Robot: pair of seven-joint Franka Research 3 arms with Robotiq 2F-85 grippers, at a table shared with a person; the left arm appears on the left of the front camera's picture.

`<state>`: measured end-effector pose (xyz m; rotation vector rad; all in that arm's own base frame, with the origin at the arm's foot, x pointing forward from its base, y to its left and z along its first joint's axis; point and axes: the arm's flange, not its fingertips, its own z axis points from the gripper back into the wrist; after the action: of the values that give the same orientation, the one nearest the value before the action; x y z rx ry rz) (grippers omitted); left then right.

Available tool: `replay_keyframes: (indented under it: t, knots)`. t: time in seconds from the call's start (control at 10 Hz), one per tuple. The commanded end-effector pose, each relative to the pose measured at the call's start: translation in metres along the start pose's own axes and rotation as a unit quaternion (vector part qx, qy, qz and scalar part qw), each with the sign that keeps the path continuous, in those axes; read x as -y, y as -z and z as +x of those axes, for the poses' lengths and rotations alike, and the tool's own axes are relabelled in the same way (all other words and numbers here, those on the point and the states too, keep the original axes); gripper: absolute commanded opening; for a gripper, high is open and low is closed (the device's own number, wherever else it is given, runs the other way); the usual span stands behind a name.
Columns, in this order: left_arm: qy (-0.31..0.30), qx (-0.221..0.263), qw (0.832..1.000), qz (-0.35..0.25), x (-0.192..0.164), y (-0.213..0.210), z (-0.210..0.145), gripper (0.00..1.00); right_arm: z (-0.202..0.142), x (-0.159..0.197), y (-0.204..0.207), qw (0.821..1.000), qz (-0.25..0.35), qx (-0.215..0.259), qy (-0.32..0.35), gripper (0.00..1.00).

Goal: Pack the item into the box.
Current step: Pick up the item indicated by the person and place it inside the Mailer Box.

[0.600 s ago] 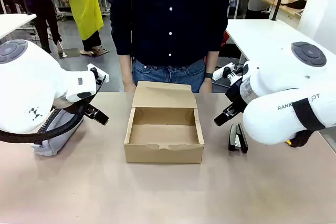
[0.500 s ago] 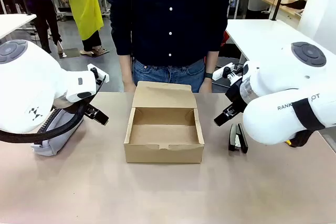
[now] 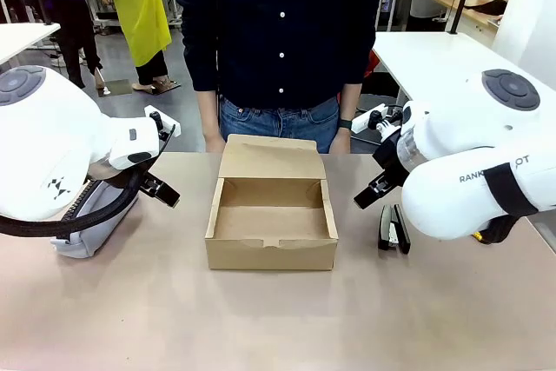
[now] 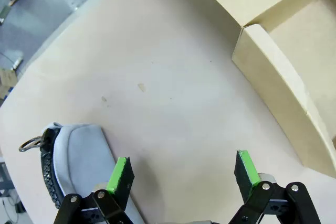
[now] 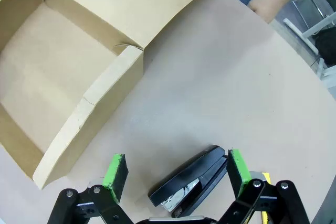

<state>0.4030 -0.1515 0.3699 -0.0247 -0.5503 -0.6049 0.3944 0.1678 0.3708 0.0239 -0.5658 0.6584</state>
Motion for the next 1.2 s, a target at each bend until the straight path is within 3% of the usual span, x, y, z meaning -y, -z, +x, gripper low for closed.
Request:
replay_keyframes:
  t: [0.0, 0.9, 1.0, 1.1]
  knots:
    - [0.0, 0.0, 1.0, 0.0, 0.0, 0.0, 0.0, 1.0, 0.0, 0.0, 0.0, 1.0, 0.0, 0.0, 0.0, 1.0]
    - [0.0, 0.0, 1.0, 0.0, 0.0, 0.0, 0.0, 1.0, 0.0, 0.0, 0.0, 1.0, 0.0, 0.0, 0.0, 1.0]
    - [0.0, 0.0, 1.0, 0.0, 0.0, 0.0, 0.0, 1.0, 0.003, 0.003, -0.01, 1.0, 0.021, 0.007, -0.012, 1.0]
    - [0.003, 0.011, 1.0, -0.027, 0.001, -0.008, 0.001, 1.0, 0.004, 0.005, -0.016, 1.0, 0.027, 0.004, -0.01, 1.0]
